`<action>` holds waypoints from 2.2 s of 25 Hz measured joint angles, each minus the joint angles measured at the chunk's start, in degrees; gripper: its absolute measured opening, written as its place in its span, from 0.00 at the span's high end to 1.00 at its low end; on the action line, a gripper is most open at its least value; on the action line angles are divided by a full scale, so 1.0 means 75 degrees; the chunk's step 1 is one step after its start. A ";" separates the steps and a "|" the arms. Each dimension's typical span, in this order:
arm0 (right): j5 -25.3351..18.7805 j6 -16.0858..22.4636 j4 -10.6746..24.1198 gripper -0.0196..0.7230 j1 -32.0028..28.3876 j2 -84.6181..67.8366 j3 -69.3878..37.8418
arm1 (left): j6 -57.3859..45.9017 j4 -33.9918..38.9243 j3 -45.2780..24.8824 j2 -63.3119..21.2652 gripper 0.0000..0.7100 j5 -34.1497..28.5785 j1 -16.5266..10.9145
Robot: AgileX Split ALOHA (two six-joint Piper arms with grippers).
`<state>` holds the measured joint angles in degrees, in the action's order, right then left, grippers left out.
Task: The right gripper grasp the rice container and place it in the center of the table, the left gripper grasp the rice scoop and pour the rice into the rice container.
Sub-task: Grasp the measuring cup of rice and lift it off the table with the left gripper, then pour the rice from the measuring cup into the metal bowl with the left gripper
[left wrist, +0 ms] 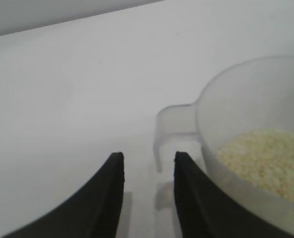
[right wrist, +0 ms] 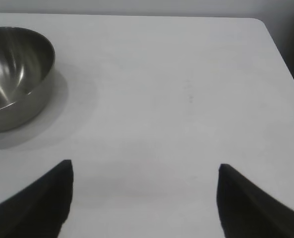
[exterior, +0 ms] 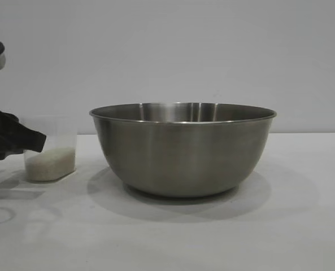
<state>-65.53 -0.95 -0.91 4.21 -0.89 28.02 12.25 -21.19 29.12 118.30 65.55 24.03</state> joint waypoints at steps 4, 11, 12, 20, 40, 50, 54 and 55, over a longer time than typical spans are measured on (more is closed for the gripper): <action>0.0000 0.0000 0.0000 0.25 0.0000 0.0000 0.0000 | 0.0051 0.0114 0.0012 0.0000 0.82 0.0000 0.0000; 0.0000 0.0000 0.0000 0.25 0.0000 0.0000 0.0000 | 0.0178 0.0363 0.0012 0.0000 1.00 0.0000 0.0000; 0.0000 0.0000 0.0000 0.25 0.0000 0.0000 0.0000 | 0.0251 0.0389 0.0012 0.0000 1.00 0.0000 0.0000; 0.0000 0.0000 0.0000 0.25 0.0000 0.0000 0.0000 | 0.0645 0.0430 0.0012 -0.0273 1.00 -0.0015 0.0000; 0.0000 0.0000 0.0000 0.25 0.0000 0.0000 0.0000 | 0.4087 0.3084 0.1102 -0.2070 1.00 -0.0107 0.0000; 0.0000 0.0000 0.0000 0.25 0.0000 0.0000 0.0000 | 0.4752 0.5247 0.1911 -0.2054 1.00 -0.0107 0.0000; 0.0000 0.0000 0.0000 0.25 0.0000 0.0000 0.0000 | 0.5519 0.6019 0.1961 -0.2026 1.00 -0.0107 0.0000; 0.0000 0.0000 0.0000 0.25 0.0000 0.0000 0.0000 | 0.5727 0.6171 0.1961 -0.2026 1.00 -0.0107 0.0000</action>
<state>-65.53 -0.95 -0.91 4.21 -0.89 28.02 55.20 25.09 43.83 103.11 64.75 24.03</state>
